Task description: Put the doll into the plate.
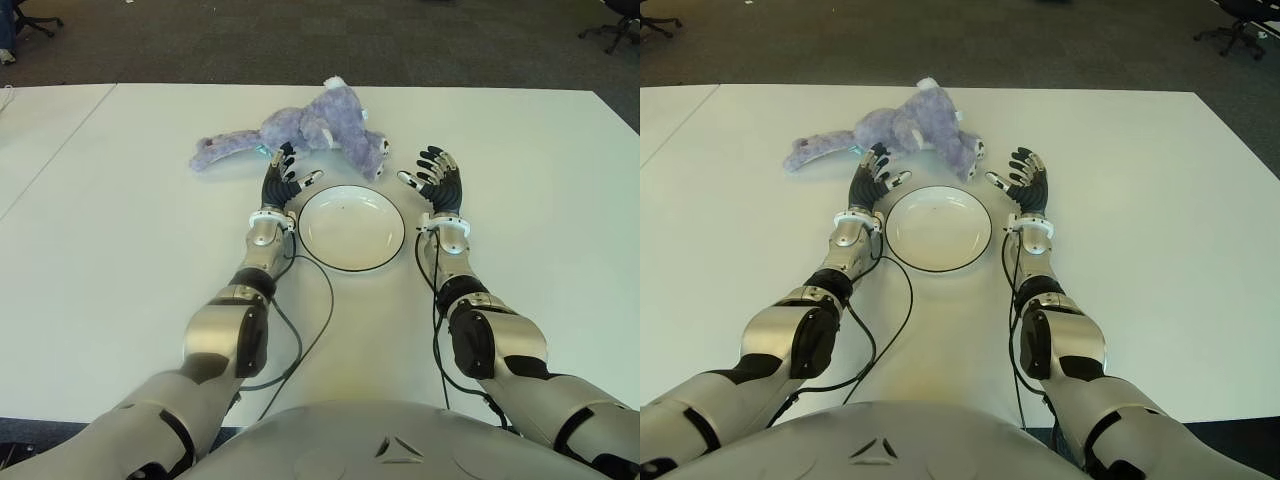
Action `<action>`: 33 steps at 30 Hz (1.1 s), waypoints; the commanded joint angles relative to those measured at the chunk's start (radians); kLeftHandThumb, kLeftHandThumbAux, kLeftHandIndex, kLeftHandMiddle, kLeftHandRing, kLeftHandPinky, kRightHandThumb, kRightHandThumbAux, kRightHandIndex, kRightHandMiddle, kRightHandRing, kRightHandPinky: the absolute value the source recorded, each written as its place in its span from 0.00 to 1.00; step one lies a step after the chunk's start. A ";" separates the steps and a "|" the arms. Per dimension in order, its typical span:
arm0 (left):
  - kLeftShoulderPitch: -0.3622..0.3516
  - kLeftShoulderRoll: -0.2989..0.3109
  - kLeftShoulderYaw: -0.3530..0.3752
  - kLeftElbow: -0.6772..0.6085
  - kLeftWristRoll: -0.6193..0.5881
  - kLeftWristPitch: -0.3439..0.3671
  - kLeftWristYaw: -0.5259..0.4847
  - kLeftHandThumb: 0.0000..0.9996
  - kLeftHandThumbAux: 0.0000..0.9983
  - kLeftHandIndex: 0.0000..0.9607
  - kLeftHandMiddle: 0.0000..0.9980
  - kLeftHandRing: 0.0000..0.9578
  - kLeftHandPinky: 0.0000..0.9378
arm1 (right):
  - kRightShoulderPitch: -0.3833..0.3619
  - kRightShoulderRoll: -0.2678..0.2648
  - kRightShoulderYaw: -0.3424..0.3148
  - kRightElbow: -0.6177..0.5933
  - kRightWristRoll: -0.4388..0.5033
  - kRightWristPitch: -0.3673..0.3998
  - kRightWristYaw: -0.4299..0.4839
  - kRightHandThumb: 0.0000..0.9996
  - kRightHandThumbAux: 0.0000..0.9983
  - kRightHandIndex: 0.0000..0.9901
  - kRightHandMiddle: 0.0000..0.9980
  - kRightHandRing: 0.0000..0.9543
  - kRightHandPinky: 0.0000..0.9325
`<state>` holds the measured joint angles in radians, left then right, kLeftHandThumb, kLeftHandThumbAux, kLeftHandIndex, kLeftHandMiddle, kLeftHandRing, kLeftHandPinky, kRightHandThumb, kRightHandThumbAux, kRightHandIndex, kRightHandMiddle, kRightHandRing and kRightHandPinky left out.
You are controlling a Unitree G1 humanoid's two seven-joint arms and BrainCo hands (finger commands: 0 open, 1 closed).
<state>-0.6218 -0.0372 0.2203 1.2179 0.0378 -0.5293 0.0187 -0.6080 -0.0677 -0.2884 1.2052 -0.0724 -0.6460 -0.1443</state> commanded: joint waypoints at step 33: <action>0.218 0.003 0.007 0.137 0.006 0.131 0.035 0.00 0.82 0.00 0.01 0.02 0.04 | 0.276 0.065 -0.016 0.152 0.025 0.144 0.004 0.00 0.84 0.21 0.26 0.26 0.27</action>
<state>-0.6218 -0.0372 0.2211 1.2179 0.0376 -0.5293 0.0186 -0.6080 -0.0677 -0.2889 1.2052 -0.0723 -0.6459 -0.1411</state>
